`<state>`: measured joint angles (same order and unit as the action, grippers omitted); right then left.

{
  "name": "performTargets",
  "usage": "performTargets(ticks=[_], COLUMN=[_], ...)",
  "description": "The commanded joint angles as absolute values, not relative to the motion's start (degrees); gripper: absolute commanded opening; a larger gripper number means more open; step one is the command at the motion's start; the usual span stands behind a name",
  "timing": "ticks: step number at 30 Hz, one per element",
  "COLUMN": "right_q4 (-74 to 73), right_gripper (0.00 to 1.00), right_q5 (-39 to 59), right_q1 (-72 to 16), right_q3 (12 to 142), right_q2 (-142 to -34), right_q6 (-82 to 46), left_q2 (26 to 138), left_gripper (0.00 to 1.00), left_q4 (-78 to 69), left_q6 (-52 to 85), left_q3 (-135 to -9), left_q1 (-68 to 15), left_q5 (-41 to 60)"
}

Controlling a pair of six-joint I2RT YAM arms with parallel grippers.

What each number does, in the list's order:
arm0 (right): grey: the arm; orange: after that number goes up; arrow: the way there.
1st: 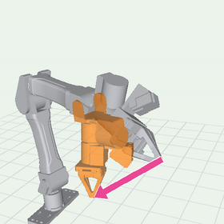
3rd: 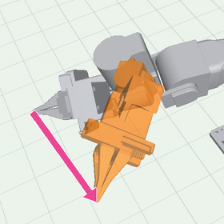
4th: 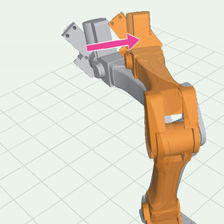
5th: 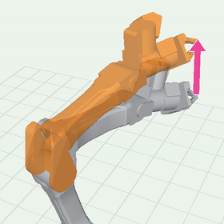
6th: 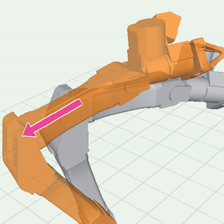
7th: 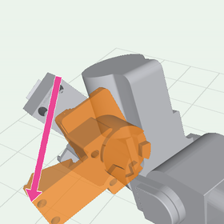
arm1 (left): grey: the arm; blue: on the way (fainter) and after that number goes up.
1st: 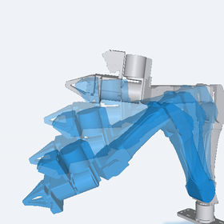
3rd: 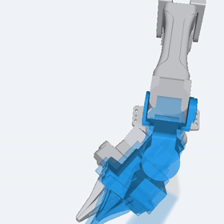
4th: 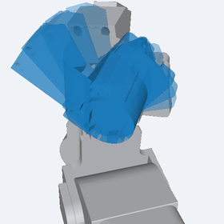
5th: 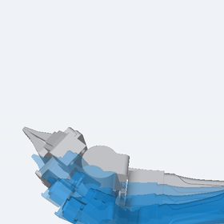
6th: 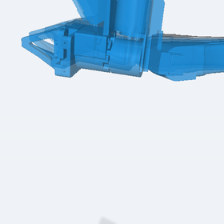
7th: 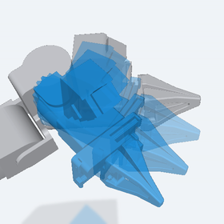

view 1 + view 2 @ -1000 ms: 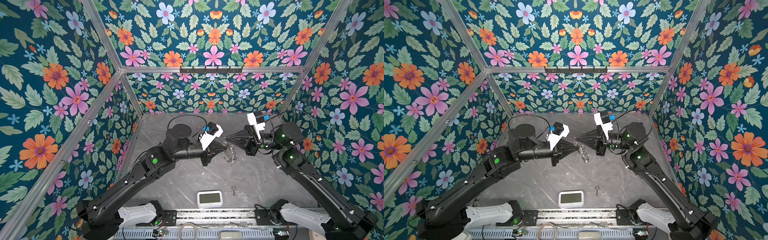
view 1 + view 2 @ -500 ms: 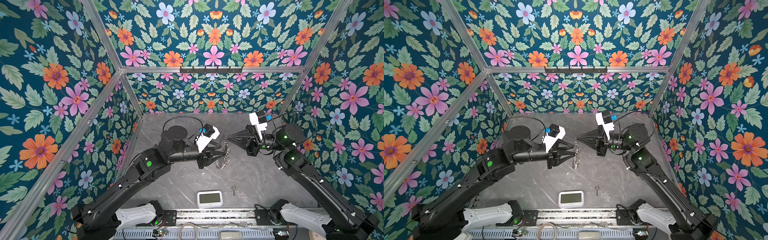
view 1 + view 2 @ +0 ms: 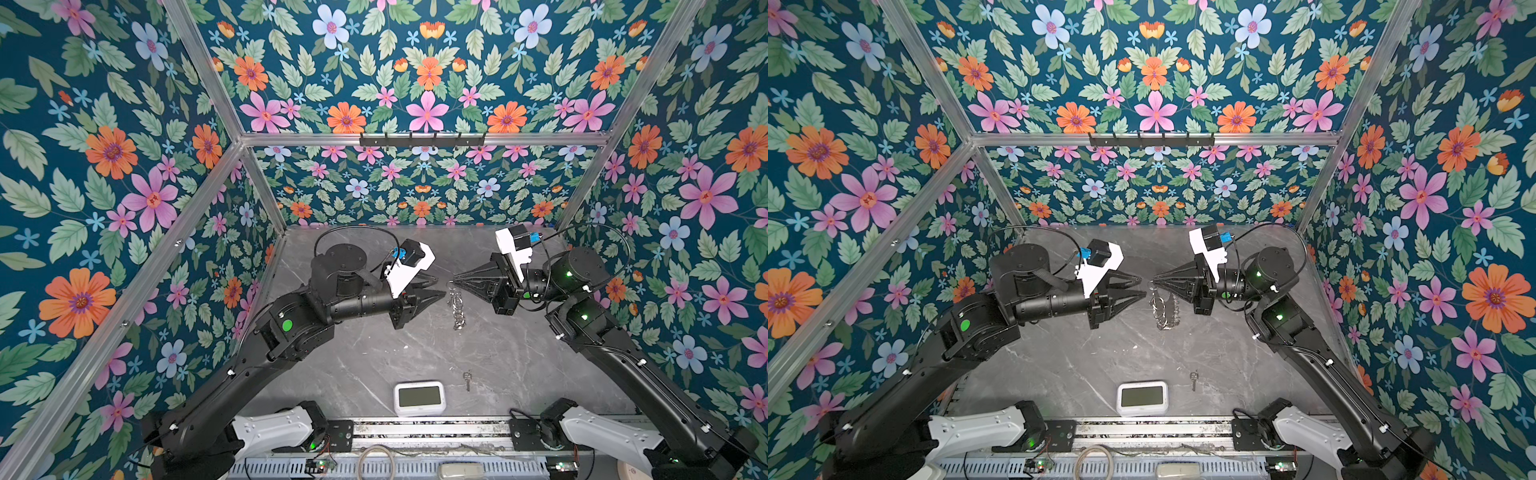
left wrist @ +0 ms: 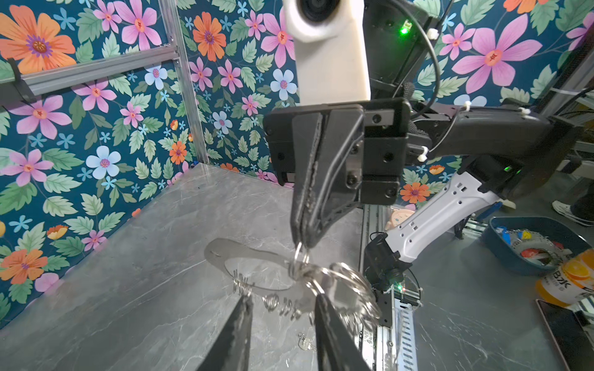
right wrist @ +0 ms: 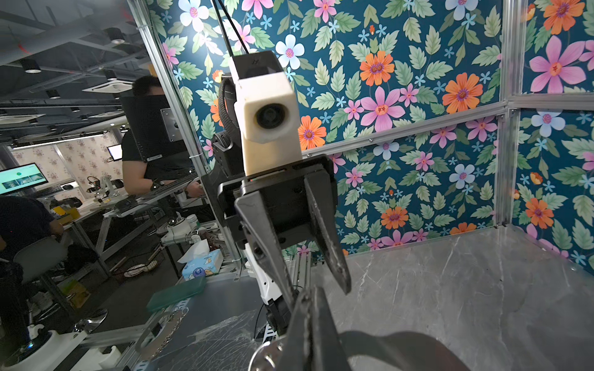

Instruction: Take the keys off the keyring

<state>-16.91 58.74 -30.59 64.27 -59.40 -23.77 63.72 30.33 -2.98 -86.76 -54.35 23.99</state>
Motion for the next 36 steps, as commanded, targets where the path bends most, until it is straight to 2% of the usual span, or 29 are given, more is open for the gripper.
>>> performTargets(ticks=[1,11,21,24,32,33,35,36], right_q4=[-19.0,-19.6,-18.8,-19.1,-19.0,-18.9,-17.3,-16.3], right_gripper=[0.00,0.00,0.00,0.00,0.00,0.04,0.29,0.37], right_q5=[61.0,60.9,59.4,59.2,58.1,58.2,58.3,58.3], right_q1=[-30.5,-30.6,-30.2,-30.1,-28.0,-27.6,-26.4,-26.1], right_q3=[64.1,64.1,63.9,63.8,62.9,62.7,62.3,62.0], right_q2=[-59.2,-59.7,-59.7,-60.0,-60.4,-60.4,-60.1,-59.8], right_q6=[-23.5,-24.1,-23.7,-24.0,-25.9,-26.4,-27.1,-27.0], left_q2=[64.2,65.5,66.6,66.3,66.4,66.6,67.4,67.9], left_gripper=[0.33,0.25,0.08,0.00,0.00,0.00,0.00,0.00], left_q4=[28.3,27.4,26.4,25.6,28.4,29.1,31.5,32.6], left_q6=[-4.0,-3.2,-2.0,-1.5,-1.7,-1.5,-1.2,-0.9], left_q3=[-87.2,-87.4,-87.3,-87.0,-87.9,-88.2,-89.7,-90.3], left_q1=[-53.9,-53.4,-53.4,-53.4,-53.4,-53.4,-53.4,-53.4], left_q5=[26.1,29.7,33.5,34.3,31.8,31.0,29.7,29.0])
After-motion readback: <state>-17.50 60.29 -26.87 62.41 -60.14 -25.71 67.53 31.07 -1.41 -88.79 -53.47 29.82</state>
